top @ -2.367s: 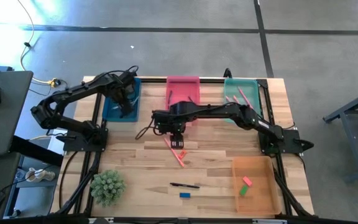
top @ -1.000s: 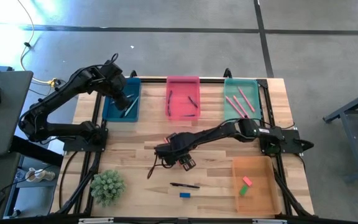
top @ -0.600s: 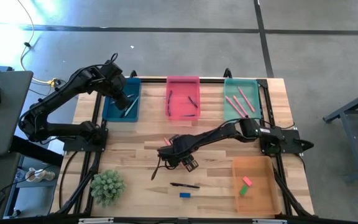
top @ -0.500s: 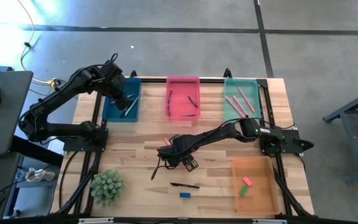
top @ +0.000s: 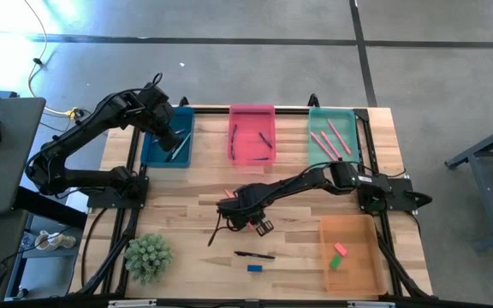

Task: Sort crayons/erasers/pens/pencils in bins
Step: Put the orange eraser into the orange bin

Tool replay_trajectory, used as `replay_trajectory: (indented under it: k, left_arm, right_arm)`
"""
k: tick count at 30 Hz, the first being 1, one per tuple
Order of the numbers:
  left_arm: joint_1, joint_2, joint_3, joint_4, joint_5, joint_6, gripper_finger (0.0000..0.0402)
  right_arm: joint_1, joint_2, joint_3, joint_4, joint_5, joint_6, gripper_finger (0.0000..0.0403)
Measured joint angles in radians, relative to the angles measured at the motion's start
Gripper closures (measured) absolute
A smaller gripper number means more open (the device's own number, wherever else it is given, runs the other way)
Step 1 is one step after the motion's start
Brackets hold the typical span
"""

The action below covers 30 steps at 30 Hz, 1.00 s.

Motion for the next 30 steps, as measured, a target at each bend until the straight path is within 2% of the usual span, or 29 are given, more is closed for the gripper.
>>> replay_trajectory:
  k: [30]
  left_arm:
    - [0.000,0.001,0.000,0.002,-0.004,0.000,0.0257]
  right_arm:
    - [0.002,-0.086,-0.007,-0.103,-0.022,0.139,0.0357]
